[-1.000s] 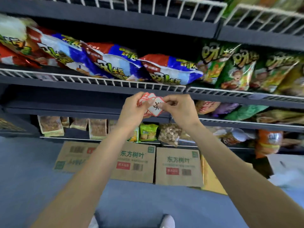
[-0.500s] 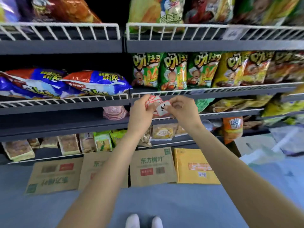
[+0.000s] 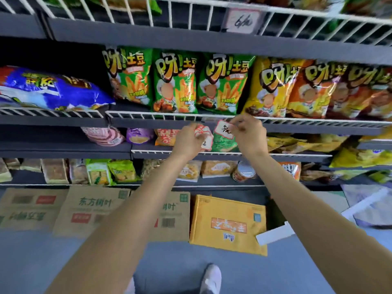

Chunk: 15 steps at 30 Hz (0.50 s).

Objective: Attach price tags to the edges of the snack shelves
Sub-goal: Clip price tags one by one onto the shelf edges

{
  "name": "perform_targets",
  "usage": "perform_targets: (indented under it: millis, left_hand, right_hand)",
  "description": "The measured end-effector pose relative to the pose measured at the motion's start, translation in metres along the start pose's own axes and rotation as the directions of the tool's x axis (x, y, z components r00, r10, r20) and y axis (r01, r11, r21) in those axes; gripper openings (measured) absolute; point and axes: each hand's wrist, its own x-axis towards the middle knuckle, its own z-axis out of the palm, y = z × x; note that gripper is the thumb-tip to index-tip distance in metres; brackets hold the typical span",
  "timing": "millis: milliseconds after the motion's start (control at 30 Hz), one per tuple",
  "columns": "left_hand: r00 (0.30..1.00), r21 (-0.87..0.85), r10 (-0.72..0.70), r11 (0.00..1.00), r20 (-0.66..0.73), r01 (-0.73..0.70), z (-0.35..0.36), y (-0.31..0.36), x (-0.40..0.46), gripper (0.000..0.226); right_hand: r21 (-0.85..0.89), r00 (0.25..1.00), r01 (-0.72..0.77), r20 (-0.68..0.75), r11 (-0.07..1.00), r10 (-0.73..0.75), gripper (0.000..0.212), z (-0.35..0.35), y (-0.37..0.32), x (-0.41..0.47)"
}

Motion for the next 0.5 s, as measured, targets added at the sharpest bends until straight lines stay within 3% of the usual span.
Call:
perform_targets:
  millis: [200, 500]
  left_hand:
    - [0.997, -0.051, -0.076, 0.996, -0.018, 0.075, 0.04, 0.007, 0.026, 0.059]
    - [0.979, -0.156, -0.149, 0.98, -0.139, 0.126, 0.05, 0.006, 0.031, 0.057]
  right_hand:
    - [-0.024, 0.996, 0.079, 0.036, 0.997, -0.078, 0.005, -0.008, 0.027, 0.031]
    - [-0.018, 0.983, 0.177, 0.044, 0.984, -0.177, 0.004, -0.004, 0.036, 0.049]
